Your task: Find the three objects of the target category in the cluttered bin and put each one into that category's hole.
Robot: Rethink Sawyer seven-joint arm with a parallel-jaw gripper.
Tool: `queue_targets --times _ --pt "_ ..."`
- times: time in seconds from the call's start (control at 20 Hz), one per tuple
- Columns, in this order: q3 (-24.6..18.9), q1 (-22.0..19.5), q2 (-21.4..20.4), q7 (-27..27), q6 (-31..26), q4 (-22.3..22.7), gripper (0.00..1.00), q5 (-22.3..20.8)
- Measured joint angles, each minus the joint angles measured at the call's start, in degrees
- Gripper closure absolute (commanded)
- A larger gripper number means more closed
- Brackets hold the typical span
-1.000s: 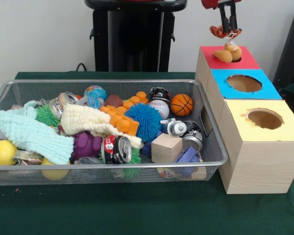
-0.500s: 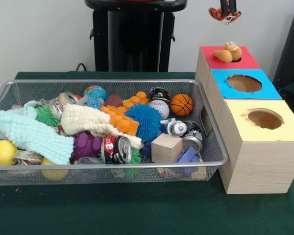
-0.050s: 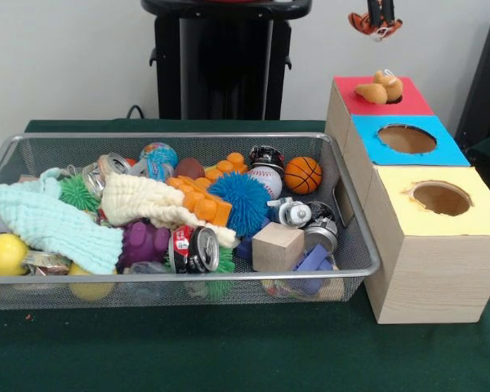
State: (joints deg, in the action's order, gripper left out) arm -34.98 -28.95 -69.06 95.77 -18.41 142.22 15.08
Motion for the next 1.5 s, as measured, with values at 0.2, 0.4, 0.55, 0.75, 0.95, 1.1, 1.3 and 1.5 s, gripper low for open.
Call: queue_targets --times 0.2,0.4,0.55,0.75,0.95,1.1,1.3,1.5 --pt "0.8 1.3 2.9 0.0 2.5 0.0 1.00 -1.2" --pt "1.4 2.6 5.7 0.0 4.9 -0.1 1.00 -2.5" --pt "1.6 3.1 7.4 0.0 6.3 -0.1 1.00 -3.4" --pt "1.6 3.1 9.1 0.0 7.6 -0.1 1.00 -4.4" --pt "1.7 3.1 10.2 0.0 8.2 -0.1 1.00 -5.3" --pt "1.7 3.1 10.4 0.0 8.2 -0.1 1.00 -5.8" --pt "1.7 3.0 10.3 0.0 8.2 -0.1 1.00 -5.9" --pt "1.7 3.0 10.0 0.0 8.2 -0.2 1.00 -5.9"
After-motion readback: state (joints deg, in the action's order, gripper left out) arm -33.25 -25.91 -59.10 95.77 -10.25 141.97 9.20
